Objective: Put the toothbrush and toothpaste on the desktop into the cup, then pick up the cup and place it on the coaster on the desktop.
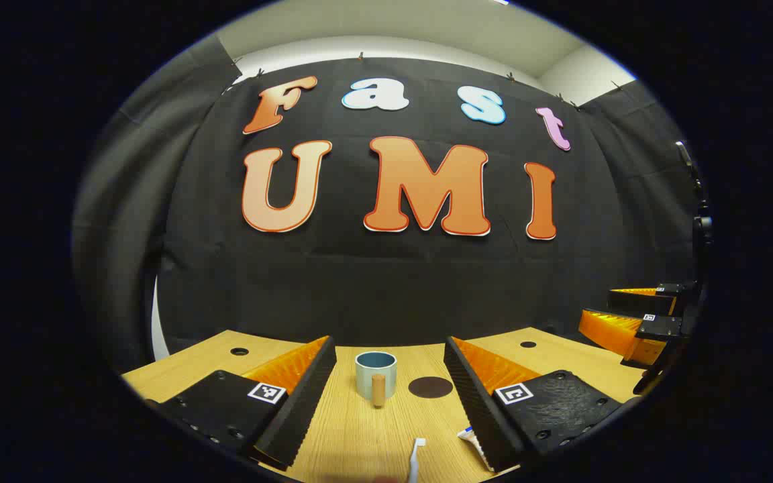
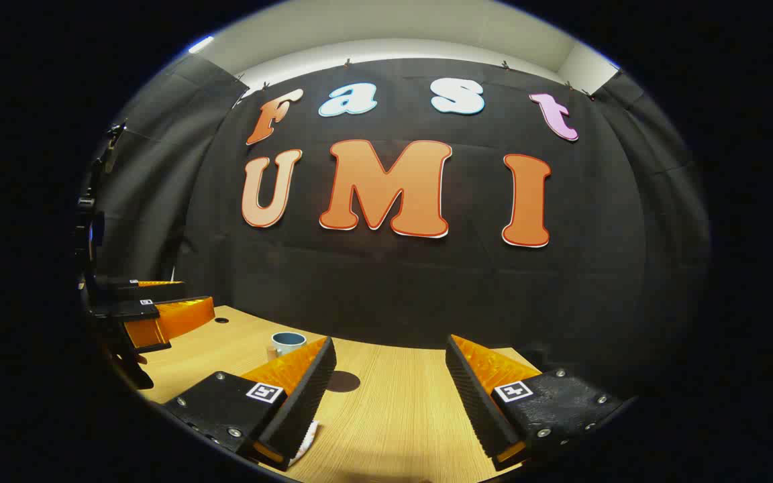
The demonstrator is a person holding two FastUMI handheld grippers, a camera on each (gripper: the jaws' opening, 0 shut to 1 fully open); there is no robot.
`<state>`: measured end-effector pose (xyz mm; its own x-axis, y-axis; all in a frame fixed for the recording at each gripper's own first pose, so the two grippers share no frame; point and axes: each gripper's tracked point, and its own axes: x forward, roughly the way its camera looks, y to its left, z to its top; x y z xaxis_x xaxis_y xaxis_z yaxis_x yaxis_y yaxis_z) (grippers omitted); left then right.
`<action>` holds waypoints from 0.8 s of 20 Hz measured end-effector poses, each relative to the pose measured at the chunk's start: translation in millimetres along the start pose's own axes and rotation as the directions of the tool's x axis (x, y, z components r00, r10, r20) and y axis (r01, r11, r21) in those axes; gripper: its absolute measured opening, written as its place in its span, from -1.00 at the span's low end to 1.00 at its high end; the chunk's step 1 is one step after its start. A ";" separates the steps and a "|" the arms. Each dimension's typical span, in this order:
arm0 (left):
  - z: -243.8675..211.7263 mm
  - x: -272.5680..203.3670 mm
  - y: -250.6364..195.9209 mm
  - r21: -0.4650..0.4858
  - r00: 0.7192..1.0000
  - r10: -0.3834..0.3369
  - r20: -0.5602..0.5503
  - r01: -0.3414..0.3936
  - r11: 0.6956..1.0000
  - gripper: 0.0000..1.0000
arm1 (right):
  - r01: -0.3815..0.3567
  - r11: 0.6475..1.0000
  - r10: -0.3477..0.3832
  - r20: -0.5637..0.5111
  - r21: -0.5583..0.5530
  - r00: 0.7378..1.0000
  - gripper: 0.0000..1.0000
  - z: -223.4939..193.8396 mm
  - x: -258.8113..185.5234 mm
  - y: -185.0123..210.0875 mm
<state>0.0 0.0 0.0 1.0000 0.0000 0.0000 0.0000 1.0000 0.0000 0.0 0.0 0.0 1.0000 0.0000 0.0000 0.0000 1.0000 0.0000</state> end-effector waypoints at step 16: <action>1.8 -1.6 9.5 -0.002 0.999 0.047 -0.001 -0.047 0.999 1.00 | -0.060 0.998 0.060 0.021 -0.030 0.998 0.96 7.4 -5.7 17.9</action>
<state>-1.6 9.5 1.8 0.9989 0.0468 -0.0007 -0.0468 0.9989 -0.0017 -5.7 17.9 7.4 0.9980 0.0602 0.0208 -0.0595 0.9978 -0.0302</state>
